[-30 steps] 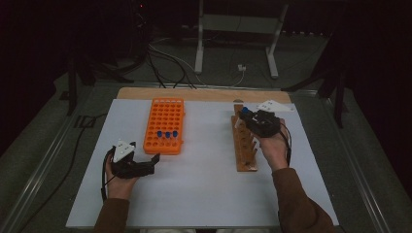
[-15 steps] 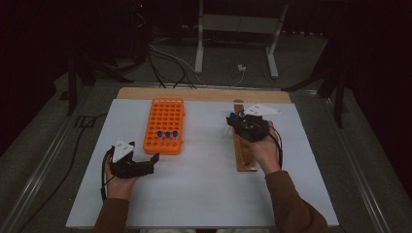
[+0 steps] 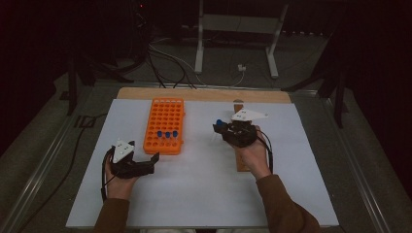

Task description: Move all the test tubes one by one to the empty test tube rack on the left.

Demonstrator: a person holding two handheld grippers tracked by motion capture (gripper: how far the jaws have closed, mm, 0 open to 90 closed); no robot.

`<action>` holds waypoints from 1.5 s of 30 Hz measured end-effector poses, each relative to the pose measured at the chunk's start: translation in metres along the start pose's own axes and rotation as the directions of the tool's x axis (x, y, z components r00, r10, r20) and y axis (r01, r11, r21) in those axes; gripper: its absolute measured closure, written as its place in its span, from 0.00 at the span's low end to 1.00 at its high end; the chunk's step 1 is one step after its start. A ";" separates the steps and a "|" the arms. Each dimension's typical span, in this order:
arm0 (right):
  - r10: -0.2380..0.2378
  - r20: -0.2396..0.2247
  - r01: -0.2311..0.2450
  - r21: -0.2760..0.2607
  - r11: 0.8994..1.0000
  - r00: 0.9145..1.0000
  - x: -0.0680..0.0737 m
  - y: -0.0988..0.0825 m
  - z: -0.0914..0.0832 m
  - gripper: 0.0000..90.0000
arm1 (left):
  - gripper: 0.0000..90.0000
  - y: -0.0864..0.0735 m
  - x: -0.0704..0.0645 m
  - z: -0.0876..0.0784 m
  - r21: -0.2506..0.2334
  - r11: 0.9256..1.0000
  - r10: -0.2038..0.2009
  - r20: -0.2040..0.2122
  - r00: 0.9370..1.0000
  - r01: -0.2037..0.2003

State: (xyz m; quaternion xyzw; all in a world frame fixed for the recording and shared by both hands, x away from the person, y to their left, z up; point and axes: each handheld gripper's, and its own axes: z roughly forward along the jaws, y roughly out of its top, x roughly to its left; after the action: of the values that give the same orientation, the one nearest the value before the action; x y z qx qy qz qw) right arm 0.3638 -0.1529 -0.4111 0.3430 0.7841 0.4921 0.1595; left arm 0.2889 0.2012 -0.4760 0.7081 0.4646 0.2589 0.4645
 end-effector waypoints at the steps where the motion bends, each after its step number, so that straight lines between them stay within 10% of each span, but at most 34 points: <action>1: 0.000 -0.009 0.000 -0.003 1.000 1.000 0.002 0.000 0.000 0.86 | 0.01 0.001 0.000 0.000 -0.002 1.000 0.005 0.001 1.000 -0.005; 45: -0.058 -0.242 0.066 0.025 0.997 0.969 0.085 0.011 0.048 0.86 | 0.01 0.016 -0.031 0.007 -0.038 0.995 0.090 0.052 0.995 -0.088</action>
State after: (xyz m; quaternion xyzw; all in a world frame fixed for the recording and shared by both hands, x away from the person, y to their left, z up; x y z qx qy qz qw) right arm 0.3354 -0.0590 -0.4163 0.2585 0.8160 0.5119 0.0728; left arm 0.2872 0.1680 -0.4628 0.7263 0.4155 0.2683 0.4772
